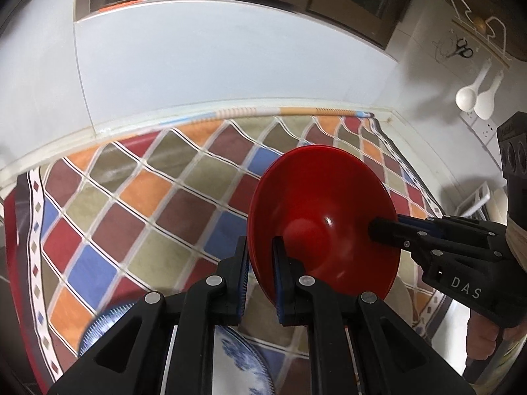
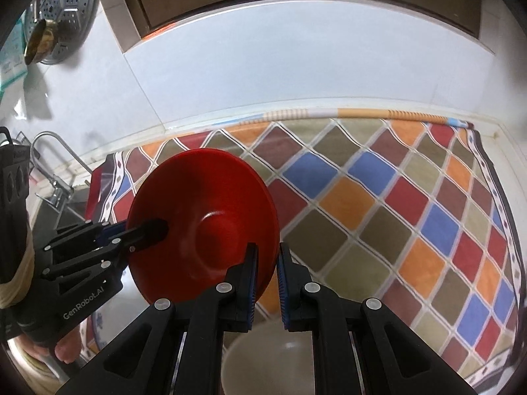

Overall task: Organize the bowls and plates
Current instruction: 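Carry the red bowl with both grippers over the white bowl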

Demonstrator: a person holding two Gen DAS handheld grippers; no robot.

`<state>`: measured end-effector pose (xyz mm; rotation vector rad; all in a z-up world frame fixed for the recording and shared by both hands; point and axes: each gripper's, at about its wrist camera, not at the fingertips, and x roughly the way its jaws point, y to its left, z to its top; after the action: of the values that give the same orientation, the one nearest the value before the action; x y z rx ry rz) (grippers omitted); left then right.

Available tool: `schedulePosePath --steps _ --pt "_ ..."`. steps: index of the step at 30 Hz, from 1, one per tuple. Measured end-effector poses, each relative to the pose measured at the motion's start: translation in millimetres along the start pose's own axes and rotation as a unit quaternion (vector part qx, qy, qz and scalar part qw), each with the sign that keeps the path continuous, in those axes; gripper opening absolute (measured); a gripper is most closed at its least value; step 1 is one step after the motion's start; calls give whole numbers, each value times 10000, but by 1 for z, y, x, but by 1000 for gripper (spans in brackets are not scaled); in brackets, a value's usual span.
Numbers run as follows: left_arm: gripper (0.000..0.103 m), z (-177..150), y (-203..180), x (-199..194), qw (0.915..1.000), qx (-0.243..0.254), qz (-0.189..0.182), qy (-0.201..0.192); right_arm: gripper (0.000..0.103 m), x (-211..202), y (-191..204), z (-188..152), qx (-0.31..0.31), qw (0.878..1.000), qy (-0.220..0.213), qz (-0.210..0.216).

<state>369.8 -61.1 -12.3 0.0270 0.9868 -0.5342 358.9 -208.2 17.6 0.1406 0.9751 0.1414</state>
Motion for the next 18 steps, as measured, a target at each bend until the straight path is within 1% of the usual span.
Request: schedulePosePath --steps 10,18 --pt "14 -25 -33 -6 9997 45 -213 123 13 -29 -17 -37 213 9997 -65 -135" --pt "14 -37 -49 3 9990 130 -293 327 13 -41 -28 -59 375 9990 -16 -230"
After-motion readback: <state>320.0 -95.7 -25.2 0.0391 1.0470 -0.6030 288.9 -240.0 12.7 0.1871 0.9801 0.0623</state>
